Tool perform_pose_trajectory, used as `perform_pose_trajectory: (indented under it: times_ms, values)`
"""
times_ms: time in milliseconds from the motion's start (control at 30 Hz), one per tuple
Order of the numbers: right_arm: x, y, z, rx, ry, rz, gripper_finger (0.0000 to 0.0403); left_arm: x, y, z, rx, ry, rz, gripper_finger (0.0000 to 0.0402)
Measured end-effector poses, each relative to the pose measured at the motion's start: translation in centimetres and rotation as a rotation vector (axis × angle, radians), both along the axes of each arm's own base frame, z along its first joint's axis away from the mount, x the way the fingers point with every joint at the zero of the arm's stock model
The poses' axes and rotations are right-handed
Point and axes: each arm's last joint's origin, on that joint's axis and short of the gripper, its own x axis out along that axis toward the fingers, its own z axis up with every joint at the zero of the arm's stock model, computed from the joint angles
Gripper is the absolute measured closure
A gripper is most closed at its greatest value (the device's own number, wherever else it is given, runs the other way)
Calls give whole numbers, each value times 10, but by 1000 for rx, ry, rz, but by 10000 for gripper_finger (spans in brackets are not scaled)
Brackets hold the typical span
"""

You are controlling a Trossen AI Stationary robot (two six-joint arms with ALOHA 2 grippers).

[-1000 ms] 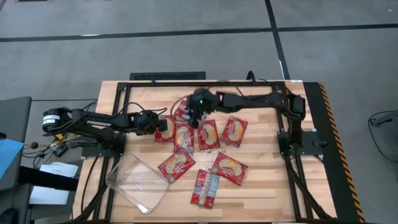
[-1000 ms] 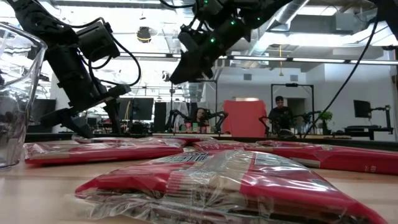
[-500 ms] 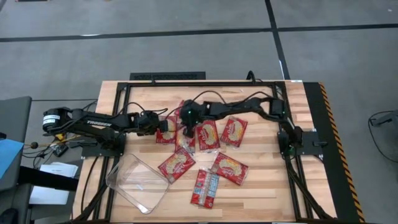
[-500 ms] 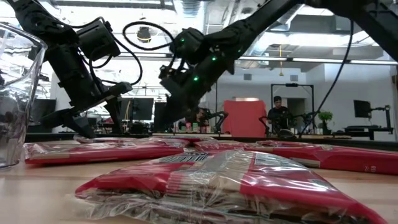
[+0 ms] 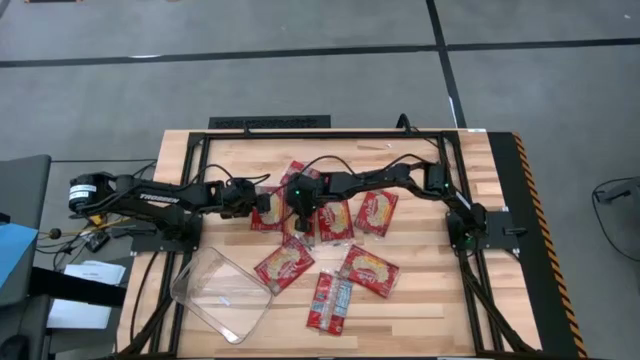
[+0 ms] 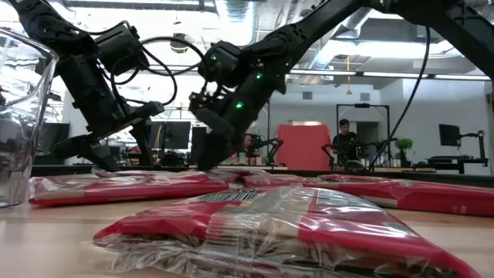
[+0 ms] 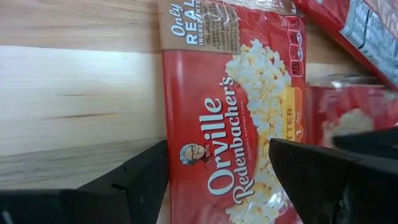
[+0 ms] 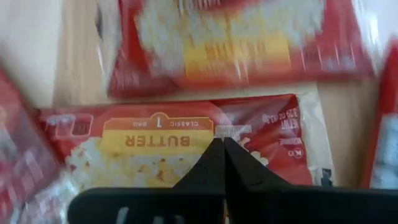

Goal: Sort popcorn bags into baskets
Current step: Put the red popcorn bag into the transparent bin

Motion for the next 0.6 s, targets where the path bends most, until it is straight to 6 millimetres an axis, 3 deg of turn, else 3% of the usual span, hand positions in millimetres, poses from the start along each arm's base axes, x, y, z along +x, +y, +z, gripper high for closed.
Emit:
perform_pose_trajectory:
  times_ms: [100,300,467,600]
  values:
    - [-9,0,2,-9,96,-15,377,0,0,0,-1,-1,-1,138]
    - [-35,0,32,-106,240,-98,388,0,0,0,1,-4,-1,138]
    - [-25,-2,82,-142,-50,-81,384,2,0,1,9,-20,-3,138]
    - [-12,-2,72,-26,-150,-53,361,4,0,4,11,-50,-25,138]
